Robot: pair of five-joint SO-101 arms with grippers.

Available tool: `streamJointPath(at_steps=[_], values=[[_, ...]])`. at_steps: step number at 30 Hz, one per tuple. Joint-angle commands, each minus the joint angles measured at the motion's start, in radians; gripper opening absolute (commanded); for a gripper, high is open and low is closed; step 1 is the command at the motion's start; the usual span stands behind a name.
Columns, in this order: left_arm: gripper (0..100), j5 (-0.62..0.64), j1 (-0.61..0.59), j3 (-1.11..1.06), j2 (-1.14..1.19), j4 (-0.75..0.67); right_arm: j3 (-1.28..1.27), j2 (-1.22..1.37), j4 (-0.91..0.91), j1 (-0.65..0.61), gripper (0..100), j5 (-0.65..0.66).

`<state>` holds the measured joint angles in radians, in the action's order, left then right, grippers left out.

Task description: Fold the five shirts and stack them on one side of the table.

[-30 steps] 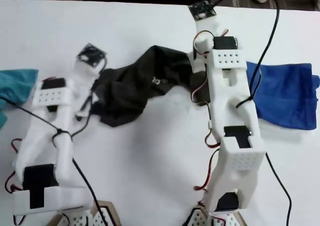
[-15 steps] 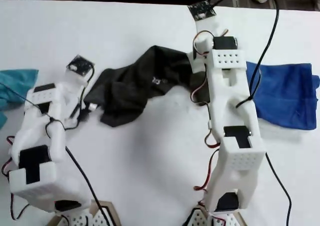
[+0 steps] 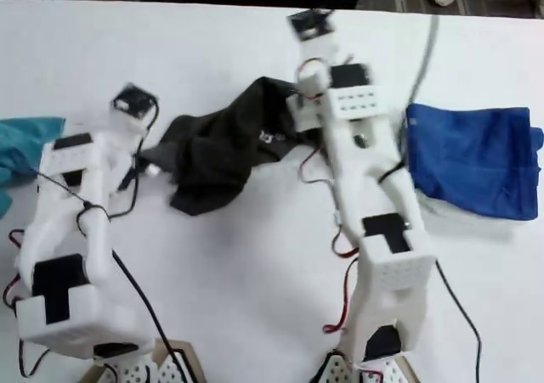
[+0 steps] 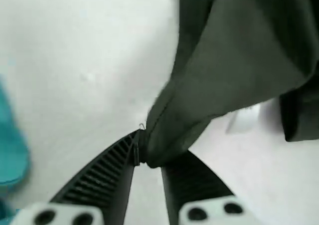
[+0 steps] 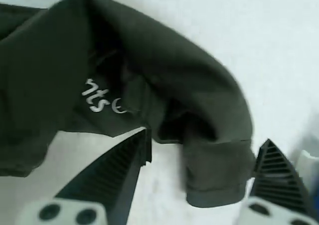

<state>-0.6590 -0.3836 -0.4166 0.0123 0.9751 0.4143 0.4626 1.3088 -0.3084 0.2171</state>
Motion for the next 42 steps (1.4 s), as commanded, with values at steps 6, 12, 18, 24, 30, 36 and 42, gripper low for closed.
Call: streamJointPath(at_steps=[6,12,18,24,30,36,42], values=[[2,0.028,-0.003,0.375,-0.204,0.301,0.011,-0.048,0.140,-0.061,33.0,-0.051],[2,0.026,-0.060,0.409,-0.209,0.295,-0.261,-0.197,0.024,-0.101,33.0,-0.011],[2,0.018,-0.137,0.344,-0.209,0.222,-0.654,-0.429,-0.243,-0.246,33.0,0.044],[2,-0.035,-0.161,0.318,-0.209,0.224,-0.947,-0.591,-0.401,-0.426,33.0,0.052],[2,-0.031,-0.161,0.315,-0.210,0.229,-0.994,-0.582,-0.535,-0.501,33.0,0.043],[2,-0.028,-0.157,0.323,-0.216,0.258,-0.881,-0.343,-0.645,-0.456,33.0,0.043],[2,-0.028,-0.158,0.320,-0.216,0.269,-0.600,-0.110,-0.524,-0.406,26.2,0.041]])
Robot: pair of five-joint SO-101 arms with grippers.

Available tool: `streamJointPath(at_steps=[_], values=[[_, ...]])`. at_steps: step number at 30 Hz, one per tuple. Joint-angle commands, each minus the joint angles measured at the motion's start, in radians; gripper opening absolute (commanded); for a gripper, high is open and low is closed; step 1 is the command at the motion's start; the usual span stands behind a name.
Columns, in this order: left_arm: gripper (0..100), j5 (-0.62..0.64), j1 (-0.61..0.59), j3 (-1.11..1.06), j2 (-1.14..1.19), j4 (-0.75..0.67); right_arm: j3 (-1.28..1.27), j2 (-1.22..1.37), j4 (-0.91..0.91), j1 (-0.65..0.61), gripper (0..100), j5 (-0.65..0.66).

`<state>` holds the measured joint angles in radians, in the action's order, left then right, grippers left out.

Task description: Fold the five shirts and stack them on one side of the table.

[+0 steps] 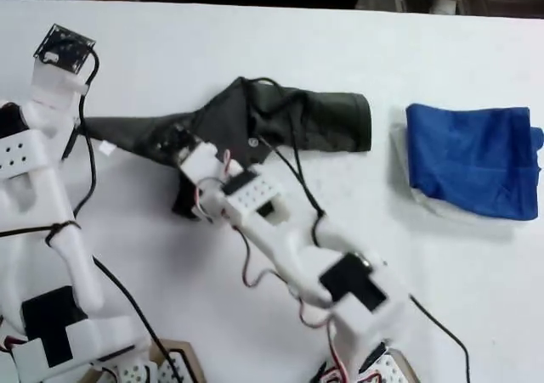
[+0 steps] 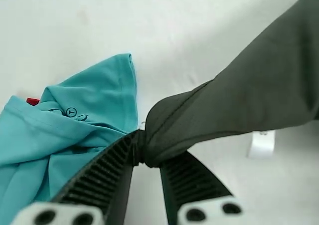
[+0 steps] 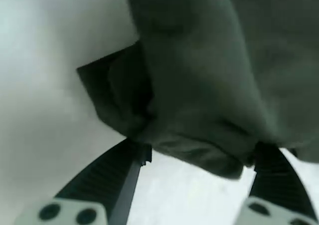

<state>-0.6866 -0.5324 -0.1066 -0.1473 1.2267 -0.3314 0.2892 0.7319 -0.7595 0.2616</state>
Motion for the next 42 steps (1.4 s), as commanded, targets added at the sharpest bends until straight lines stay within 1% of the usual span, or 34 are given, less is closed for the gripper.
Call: streamJointPath(at_steps=[1,4,6,8,13,16,22,25,28,30,31,34,37,39,42], values=[[2,0.000,-0.009,0.013,-0.057,0.026,0.187,0.081,0.077,0.067,20.6,-0.003],[2,0.000,-0.008,0.005,-0.057,0.048,0.269,0.084,0.108,0.145,0.9,-0.002],[2,0.000,-0.008,0.005,-0.052,0.060,0.307,0.059,0.127,0.196,4.5,0.008],[2,0.000,-0.008,0.004,-0.051,0.064,0.345,0.022,0.145,0.246,2.1,0.021],[2,0.000,-0.006,0.004,-0.051,0.064,0.433,-0.091,0.228,0.335,2.1,0.193],[2,0.000,-0.005,-0.007,-0.049,0.063,0.442,-0.162,0.269,0.360,2.1,0.247],[2,-0.009,0.029,-0.130,-0.049,0.054,0.439,-0.206,0.302,0.383,2.1,0.301],[2,-0.006,0.032,-0.202,-0.052,0.017,0.440,-0.205,0.298,0.437,2.1,0.351],[2,-0.003,0.032,-0.260,-0.052,-0.034,0.413,-0.197,0.337,0.479,2.3,0.391],[2,-0.002,0.032,-0.291,-0.052,-0.064,0.365,-0.208,0.380,0.481,2.3,0.446],[2,-0.002,0.034,-0.306,-0.051,-0.081,0.341,-0.208,0.412,0.472,2.2,0.494],[2,-0.002,0.060,-0.366,-0.051,-0.130,0.265,-0.208,0.533,0.389,2.4,0.624],[2,0.000,0.107,-0.452,-0.051,-0.198,0.201,-0.220,0.624,0.297,4.0,0.635],[2,0.000,0.130,-0.518,-0.051,-0.269,0.163,-0.255,0.630,0.278,10.8,0.618],[2,0.000,0.137,-0.611,-0.051,-0.390,0.115,-0.352,0.644,0.282,22.0,0.549]])
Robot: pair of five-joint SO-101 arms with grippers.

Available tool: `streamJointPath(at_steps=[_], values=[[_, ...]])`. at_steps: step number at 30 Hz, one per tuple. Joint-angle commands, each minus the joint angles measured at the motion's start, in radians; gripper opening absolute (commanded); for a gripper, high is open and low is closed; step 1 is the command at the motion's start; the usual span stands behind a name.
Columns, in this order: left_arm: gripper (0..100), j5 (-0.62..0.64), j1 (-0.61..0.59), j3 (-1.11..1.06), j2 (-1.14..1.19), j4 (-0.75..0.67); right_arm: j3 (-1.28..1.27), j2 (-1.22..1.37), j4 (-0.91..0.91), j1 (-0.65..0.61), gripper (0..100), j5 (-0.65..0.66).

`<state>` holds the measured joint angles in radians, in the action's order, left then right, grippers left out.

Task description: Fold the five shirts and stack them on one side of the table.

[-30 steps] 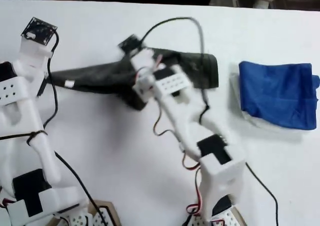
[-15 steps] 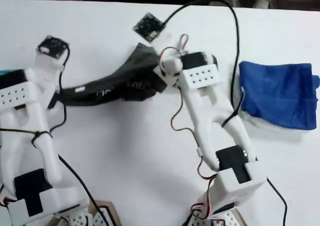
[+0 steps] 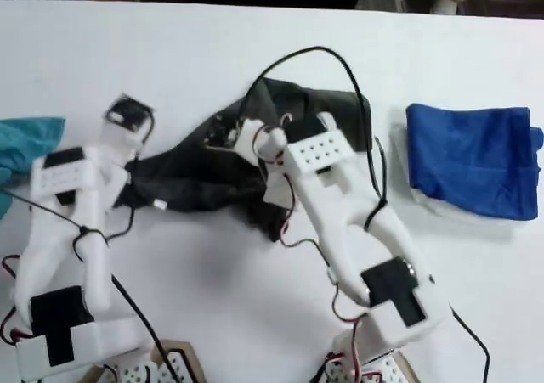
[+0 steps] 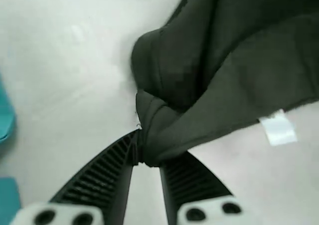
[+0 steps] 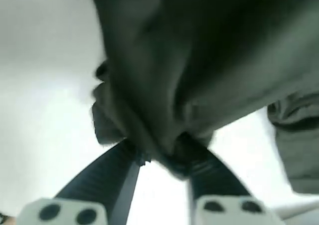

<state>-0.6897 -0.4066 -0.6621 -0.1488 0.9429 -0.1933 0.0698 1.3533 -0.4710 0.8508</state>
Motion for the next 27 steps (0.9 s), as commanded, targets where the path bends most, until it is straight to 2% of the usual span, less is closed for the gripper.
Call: streamJointPath(at_steps=[1,4,8,14,22,27], values=[[2,0.003,0.011,-0.085,-0.049,-0.141,-0.051,-0.173,0.035,-0.010,23.4,-0.049],[2,0.003,0.009,-0.157,-0.048,-0.229,-0.193,-0.295,0.019,-0.015,21.7,-0.083],[2,0.026,0.009,-0.242,-0.048,-0.334,-0.451,-0.450,-0.090,-0.013,20.4,-0.126],[2,0.089,0.005,-0.249,-0.049,-0.356,-0.767,-0.539,-0.282,-0.125,20.2,-0.130],[2,0.097,0.003,-0.254,-0.049,-0.354,-0.789,-0.522,-0.504,-0.127,20.2,-0.129],[2,0.097,0.003,-0.255,-0.049,-0.350,-0.773,-0.371,-0.633,-0.076,20.2,-0.124]])
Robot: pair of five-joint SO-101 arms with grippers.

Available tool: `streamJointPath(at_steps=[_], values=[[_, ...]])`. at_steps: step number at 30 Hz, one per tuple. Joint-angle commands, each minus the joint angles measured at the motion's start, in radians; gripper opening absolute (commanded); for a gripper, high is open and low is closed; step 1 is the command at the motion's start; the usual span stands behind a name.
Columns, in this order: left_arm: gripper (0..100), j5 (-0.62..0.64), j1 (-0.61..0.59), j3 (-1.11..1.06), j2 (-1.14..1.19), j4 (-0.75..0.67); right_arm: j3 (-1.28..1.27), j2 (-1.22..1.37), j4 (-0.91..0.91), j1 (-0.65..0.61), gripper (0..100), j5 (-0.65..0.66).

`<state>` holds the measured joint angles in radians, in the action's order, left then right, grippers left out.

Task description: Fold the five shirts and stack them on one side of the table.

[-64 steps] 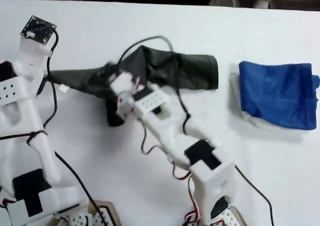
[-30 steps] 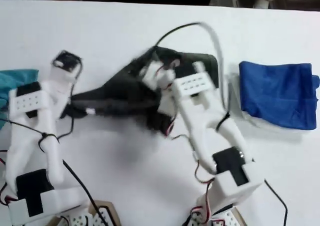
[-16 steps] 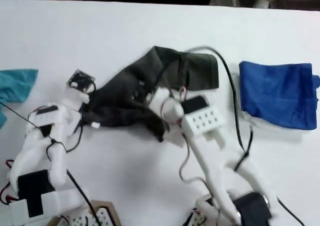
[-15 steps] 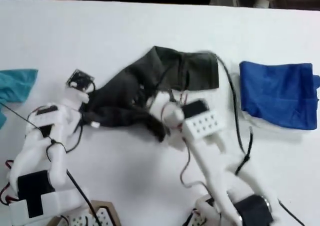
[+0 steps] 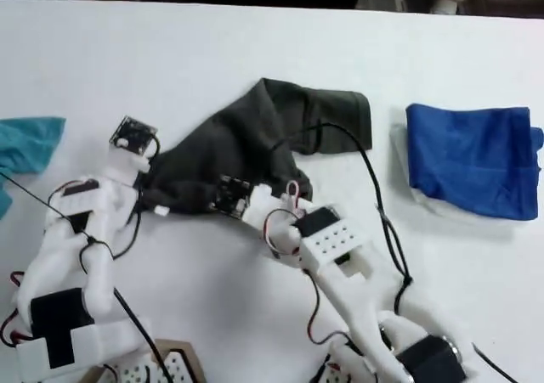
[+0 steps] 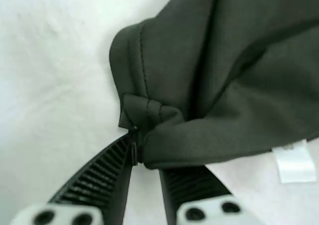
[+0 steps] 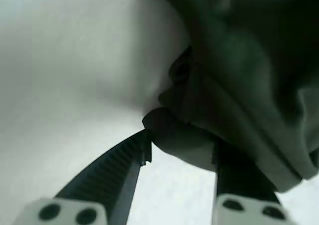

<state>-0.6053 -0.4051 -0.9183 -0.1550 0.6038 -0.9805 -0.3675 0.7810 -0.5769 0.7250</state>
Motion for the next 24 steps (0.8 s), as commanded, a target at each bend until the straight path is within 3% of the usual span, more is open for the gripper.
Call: streamJointPath(at_steps=[1,10,12,15,24], values=[[2,0.012,0.002,0.001,-0.043,-0.011,0.031,0.111,-0.070,0.044,20.2,0.002],[2,0.012,0.002,0.001,-0.043,-0.011,0.348,0.390,0.025,0.133,19.8,0.000],[2,0.012,0.002,0.001,-0.043,-0.012,0.419,0.421,0.044,0.165,14.7,0.000],[2,0.012,0.002,0.001,-0.043,-0.015,0.516,0.430,0.061,0.225,0.8,-0.003],[2,0.012,0.002,0.001,-0.043,-0.015,0.801,0.292,0.300,0.343,2.2,0.003]])
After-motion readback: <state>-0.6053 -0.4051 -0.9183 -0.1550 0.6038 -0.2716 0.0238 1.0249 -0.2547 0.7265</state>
